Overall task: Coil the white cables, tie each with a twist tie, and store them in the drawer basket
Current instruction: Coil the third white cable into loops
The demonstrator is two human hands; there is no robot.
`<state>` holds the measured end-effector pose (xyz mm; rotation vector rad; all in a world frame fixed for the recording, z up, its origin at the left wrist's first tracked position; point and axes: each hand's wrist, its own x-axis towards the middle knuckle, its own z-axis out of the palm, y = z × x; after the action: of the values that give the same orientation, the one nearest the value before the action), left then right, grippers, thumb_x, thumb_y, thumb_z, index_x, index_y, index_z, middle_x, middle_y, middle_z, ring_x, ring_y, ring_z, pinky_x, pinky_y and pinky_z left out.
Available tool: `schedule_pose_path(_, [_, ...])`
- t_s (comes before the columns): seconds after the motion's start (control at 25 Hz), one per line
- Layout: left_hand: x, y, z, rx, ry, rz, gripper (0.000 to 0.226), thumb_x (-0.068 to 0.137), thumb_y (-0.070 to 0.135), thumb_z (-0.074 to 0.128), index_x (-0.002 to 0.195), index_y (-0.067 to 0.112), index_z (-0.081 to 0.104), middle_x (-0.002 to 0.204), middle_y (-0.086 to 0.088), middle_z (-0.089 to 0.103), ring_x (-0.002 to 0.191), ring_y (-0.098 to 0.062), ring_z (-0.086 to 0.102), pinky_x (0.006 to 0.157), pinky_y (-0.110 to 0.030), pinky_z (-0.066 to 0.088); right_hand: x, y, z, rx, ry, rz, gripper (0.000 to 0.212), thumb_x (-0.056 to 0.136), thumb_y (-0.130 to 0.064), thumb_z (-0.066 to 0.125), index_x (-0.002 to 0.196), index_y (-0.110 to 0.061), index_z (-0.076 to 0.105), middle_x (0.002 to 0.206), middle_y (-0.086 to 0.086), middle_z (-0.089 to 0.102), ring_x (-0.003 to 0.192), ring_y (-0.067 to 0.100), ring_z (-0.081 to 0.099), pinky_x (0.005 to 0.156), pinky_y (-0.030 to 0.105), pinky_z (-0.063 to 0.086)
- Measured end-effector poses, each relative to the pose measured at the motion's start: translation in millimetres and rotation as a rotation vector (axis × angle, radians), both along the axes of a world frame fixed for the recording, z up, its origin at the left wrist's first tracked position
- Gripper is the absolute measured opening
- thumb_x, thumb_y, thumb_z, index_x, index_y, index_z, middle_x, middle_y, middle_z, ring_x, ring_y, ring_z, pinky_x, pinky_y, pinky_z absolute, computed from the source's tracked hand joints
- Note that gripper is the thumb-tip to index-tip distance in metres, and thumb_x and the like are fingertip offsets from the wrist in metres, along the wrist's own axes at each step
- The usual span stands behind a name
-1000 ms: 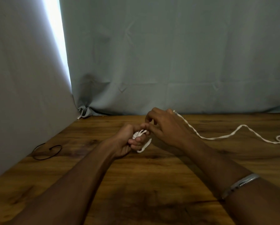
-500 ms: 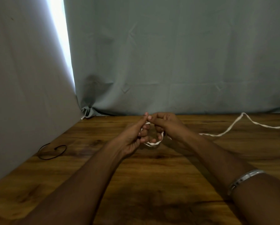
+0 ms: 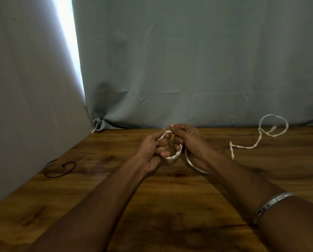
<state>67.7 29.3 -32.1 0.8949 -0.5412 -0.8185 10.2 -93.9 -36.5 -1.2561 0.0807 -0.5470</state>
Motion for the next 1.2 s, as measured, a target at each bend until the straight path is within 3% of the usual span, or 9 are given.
schedule_pose_path(0.16, [4.4, 3.9, 0.8, -0.018, 0.031, -0.015, 0.041, 0.11, 0.028, 0.032, 0.073, 0.016, 0.042, 0.037, 0.01, 0.027, 0.023, -0.002, 0.024, 0.027, -0.014, 0.019, -4.9, -1.1, 0.2, -0.112, 0.046, -0.014, 0.022, 0.095, -0.026, 0.071, 0.104, -0.009, 0.06, 0.062, 0.007, 0.06, 0.046, 0.016, 0.055, 0.047, 0.026, 0.044])
schedule_pose_path(0.28, [19.1, 7.4, 2.5, -0.073, 0.056, 0.042, 0.04, 0.111, 0.029, 0.029, 0.073, 0.019, 0.038, 0.035, 0.008, 0.026, 0.022, -0.003, 0.023, 0.027, -0.015, 0.014, -10.2, -7.4, -5.5, -0.337, 0.116, -0.094, 0.029, 0.091, -0.026, 0.077, 0.105, -0.012, 0.057, 0.072, 0.01, 0.068, 0.05, 0.025, 0.062, 0.04, 0.025, 0.041])
schedule_pose_path(0.36, [30.9, 10.8, 3.3, -0.106, 0.067, 0.142, 0.041, 0.111, 0.03, 0.029, 0.073, 0.019, 0.038, 0.035, 0.006, 0.027, 0.022, -0.004, 0.023, 0.028, -0.015, 0.014, -16.0, -14.6, -11.2, -0.693, 0.181, -0.141, 0.027, 0.088, -0.027, 0.081, 0.103, -0.023, 0.059, 0.082, 0.002, 0.07, 0.062, 0.025, 0.066, 0.046, 0.031, 0.049])
schedule_pose_path(0.48, [44.9, 16.0, 4.2, -0.15, 0.085, 0.336, 0.042, 0.113, 0.034, 0.03, 0.075, 0.019, 0.04, 0.039, 0.007, 0.031, 0.026, -0.003, 0.024, 0.029, -0.016, 0.018, -21.5, -26.4, -13.6, -1.292, 0.243, -0.259, 0.023, 0.09, -0.033, 0.076, 0.106, -0.039, 0.06, 0.092, -0.012, 0.068, 0.083, 0.008, 0.064, 0.07, 0.032, 0.052])
schedule_pose_path(0.72, [56.9, 14.6, 2.2, -0.122, 0.039, 0.541, 0.038, 0.113, 0.032, 0.034, 0.089, 0.008, 0.051, 0.054, -0.002, 0.068, 0.038, -0.013, 0.06, 0.037, -0.018, 0.046, -22.4, -33.7, -2.8, -1.752, -0.017, -0.325, 0.017, 0.096, -0.037, 0.06, 0.109, -0.036, 0.071, 0.1, -0.012, 0.067, 0.093, 0.015, 0.066, 0.072, 0.036, 0.05])
schedule_pose_path(0.84, [44.5, 1.7, -13.4, 0.066, -0.285, 0.569, 0.037, 0.111, 0.024, 0.041, 0.091, 0.003, 0.064, 0.066, -0.009, 0.074, 0.051, -0.015, 0.069, 0.054, -0.028, 0.058, -19.4, -15.3, 11.6, -1.852, -0.217, -0.311, 0.026, 0.096, -0.041, 0.05, 0.112, -0.037, 0.07, 0.101, -0.009, 0.067, 0.091, 0.016, 0.061, 0.066, 0.03, 0.04])
schedule_pose_path(0.96, [36.7, -5.2, -29.1, 0.121, -0.594, 0.497, 0.043, 0.11, 0.022, 0.045, 0.08, 0.017, 0.075, 0.078, -0.008, 0.074, 0.074, -0.023, 0.07, 0.076, -0.038, 0.055, -18.6, 1.7, 14.8, -1.846, -0.311, -0.311, 0.017, 0.092, -0.027, 0.054, 0.104, -0.035, 0.065, 0.101, -0.01, 0.067, 0.089, 0.015, 0.06, 0.069, 0.03, 0.034])
schedule_pose_path(1.08, [38.4, -4.1, -29.0, 0.122, -0.592, 0.42, 0.042, 0.112, 0.027, 0.041, 0.081, 0.012, 0.065, 0.059, -0.007, 0.06, 0.053, -0.024, 0.056, 0.058, -0.033, 0.047, -20.0, -4.7, 10.1, -1.51, -0.237, -0.312, 0.007, 0.097, -0.029, 0.062, 0.103, -0.027, 0.059, 0.094, -0.009, 0.07, 0.084, 0.013, 0.066, 0.065, 0.034, 0.047])
schedule_pose_path(1.2, [28.5, -6.7, -29.7, 0.189, -0.532, 0.296, 0.049, 0.111, 0.03, 0.04, 0.07, 0.019, 0.064, 0.051, -0.002, 0.046, 0.041, -0.017, 0.043, 0.051, -0.028, 0.037, -16.9, -11.3, 6.3, -1.336, -0.204, -0.347, 0.016, 0.089, -0.038, 0.072, 0.096, -0.026, 0.064, 0.09, -0.011, 0.071, 0.083, 0.007, 0.068, 0.069, 0.039, 0.054])
